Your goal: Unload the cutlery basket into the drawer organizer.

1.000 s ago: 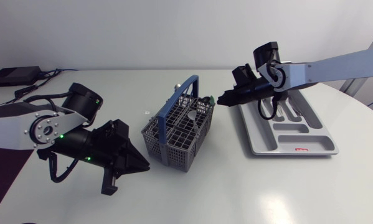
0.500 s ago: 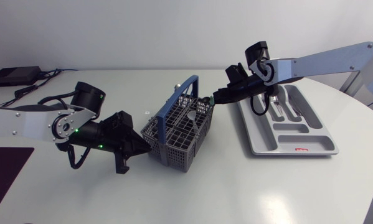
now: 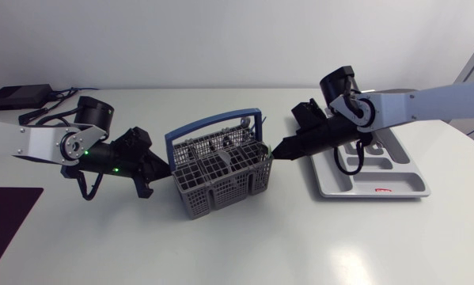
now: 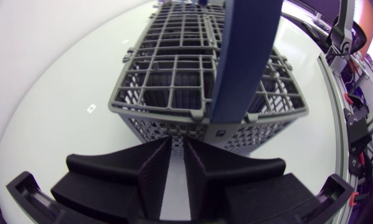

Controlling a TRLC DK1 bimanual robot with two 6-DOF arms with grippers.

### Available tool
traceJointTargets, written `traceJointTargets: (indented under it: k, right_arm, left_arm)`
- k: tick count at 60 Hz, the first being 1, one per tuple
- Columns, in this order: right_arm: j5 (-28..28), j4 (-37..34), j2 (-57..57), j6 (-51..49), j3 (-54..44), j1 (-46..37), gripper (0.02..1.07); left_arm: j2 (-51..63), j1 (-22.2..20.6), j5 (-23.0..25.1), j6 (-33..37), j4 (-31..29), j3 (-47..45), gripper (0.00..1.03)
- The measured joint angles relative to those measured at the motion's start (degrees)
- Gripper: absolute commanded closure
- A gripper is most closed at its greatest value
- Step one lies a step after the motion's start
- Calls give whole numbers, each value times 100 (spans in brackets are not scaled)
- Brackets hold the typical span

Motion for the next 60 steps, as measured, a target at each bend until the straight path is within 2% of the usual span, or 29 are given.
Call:
traceJointTargets:
  k: [7,31,47,60]
  right_arm:
    - [0,-22,-380,0,-391,221,101]
    - [74,2,-553,0,-562,175,101]
    - [509,177,-669,2,-651,221,101]
    - [577,197,-748,4,-857,219,101]
  left_arm:
    - [155,177,-50,0,59,170,79]
    - [358,184,-2,-7,81,391,78]
    - [614,33,-4,-151,85,686,78]
    - [713,-68,-4,-262,83,807,77]
